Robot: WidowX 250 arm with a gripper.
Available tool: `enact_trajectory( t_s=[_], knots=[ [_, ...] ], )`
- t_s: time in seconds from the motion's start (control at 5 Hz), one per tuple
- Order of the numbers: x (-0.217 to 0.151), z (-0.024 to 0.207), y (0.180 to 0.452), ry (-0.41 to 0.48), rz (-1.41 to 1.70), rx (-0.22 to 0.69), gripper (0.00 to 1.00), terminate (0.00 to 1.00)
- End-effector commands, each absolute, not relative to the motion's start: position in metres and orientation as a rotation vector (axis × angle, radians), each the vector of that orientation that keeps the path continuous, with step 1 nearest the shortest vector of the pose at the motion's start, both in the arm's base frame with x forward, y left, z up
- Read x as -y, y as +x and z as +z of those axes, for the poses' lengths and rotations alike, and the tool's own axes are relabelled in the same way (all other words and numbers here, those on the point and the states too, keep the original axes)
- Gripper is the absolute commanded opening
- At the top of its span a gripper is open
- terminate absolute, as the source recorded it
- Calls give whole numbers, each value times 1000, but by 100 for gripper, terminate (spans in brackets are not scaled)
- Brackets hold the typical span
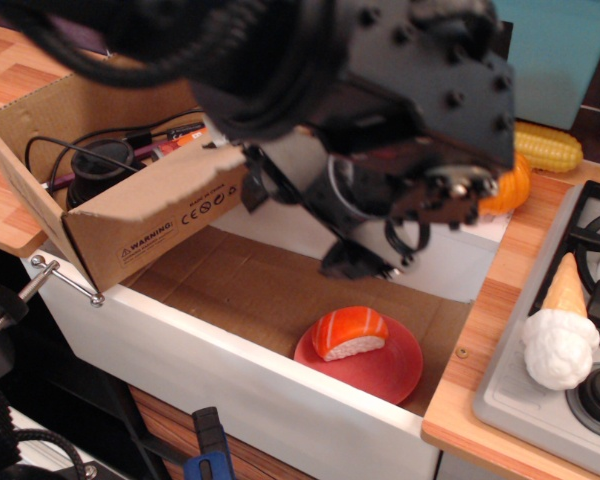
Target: Close brown1fbox flap
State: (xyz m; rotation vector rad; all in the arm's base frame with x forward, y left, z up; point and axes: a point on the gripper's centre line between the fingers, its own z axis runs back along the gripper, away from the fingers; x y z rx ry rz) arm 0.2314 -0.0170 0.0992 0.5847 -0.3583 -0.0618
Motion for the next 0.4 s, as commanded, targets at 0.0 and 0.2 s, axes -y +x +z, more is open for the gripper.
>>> enact_trajectory(
  t_s=[0.0, 0.2],
  knots=[
    [-29, 142, 258, 669, -136, 430, 100, 0],
    [-57, 152, 268, 672, -180, 463, 100, 0]
  ],
)
